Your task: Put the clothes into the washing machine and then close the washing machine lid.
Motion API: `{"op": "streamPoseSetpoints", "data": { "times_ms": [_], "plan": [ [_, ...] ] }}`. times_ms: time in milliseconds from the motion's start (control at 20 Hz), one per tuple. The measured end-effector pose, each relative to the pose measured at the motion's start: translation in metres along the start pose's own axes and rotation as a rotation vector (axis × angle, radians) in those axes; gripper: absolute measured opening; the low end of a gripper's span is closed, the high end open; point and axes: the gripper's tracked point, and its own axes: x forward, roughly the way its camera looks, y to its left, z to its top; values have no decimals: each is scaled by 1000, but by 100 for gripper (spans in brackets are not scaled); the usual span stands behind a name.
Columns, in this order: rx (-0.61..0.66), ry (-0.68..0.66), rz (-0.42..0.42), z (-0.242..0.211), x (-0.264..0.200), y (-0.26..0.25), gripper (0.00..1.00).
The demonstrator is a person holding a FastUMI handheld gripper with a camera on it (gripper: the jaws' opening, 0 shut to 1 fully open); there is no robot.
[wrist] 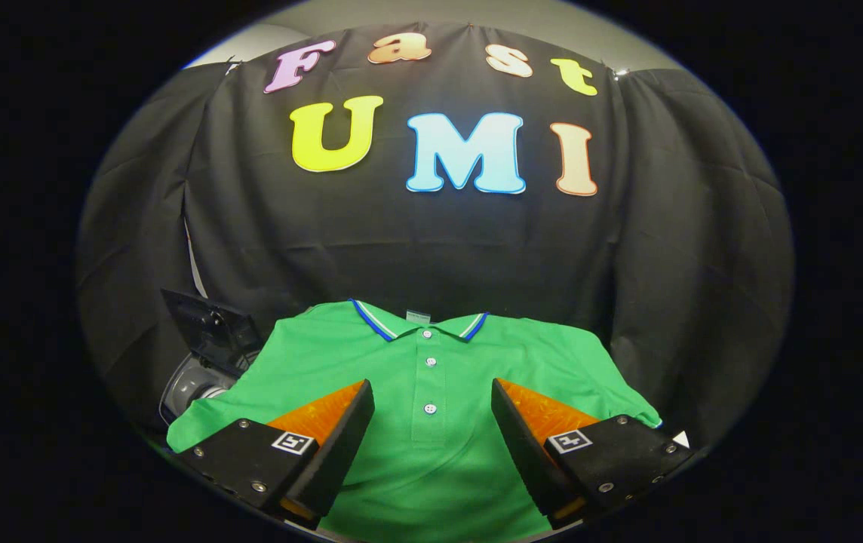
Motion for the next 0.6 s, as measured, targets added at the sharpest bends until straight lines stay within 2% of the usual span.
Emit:
{"op": "streamPoseSetpoints", "data": {
  "times_ms": [300,450,600],
  "plan": [
    [-22,113,54,-26,21,7,97],
    [24,126,77,-26,19,7,96],
    [10,135,84,-29,19,9,94]
  ]
}}
